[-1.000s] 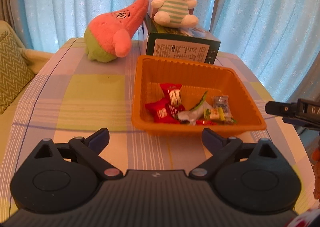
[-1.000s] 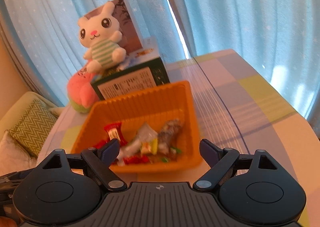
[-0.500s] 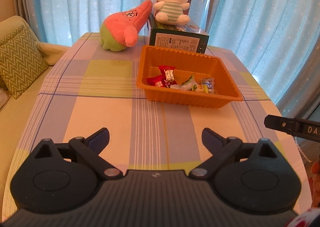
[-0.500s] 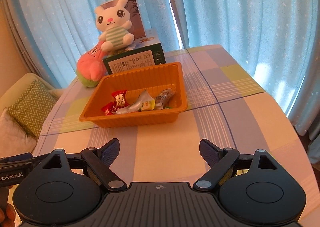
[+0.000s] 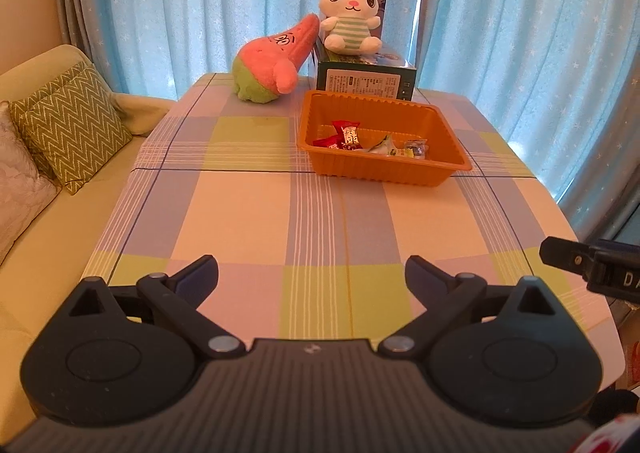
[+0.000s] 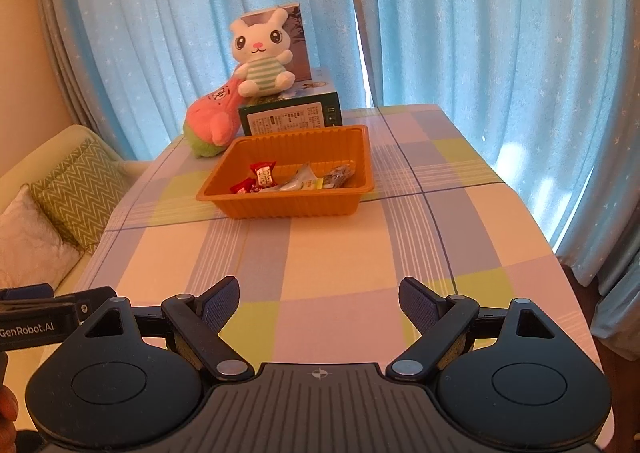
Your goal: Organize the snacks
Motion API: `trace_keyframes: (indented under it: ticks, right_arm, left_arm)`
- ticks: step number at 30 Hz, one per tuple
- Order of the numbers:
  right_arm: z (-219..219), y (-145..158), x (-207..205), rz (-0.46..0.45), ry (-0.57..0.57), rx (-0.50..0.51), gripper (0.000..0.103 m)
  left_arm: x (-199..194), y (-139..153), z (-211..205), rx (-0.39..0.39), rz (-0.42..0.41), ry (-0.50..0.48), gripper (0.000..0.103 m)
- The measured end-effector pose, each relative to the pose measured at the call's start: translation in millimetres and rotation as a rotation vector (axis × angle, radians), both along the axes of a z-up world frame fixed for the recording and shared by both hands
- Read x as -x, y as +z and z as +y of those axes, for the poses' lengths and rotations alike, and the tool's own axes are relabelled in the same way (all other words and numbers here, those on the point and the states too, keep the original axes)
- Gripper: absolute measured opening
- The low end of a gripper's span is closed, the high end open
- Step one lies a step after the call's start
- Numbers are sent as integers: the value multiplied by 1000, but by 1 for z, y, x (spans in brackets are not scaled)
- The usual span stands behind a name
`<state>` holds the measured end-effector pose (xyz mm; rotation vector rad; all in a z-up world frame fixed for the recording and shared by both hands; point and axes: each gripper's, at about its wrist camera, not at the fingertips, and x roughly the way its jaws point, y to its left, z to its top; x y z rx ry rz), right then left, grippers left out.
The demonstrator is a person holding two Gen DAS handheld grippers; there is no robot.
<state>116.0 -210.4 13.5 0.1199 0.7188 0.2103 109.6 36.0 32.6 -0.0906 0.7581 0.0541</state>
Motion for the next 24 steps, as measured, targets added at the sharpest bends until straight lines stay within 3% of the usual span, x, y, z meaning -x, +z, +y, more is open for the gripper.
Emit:
trace_keyframes:
  ticks: [14,24]
  right_arm:
    - [-5,17,61,-43,2,21,87]
    - [-6,17,79,-37,2,30,87]
  left_arm:
    - [56,16,-3,3,-11,45,99]
    - [73,13,-17,7,5,5,99]
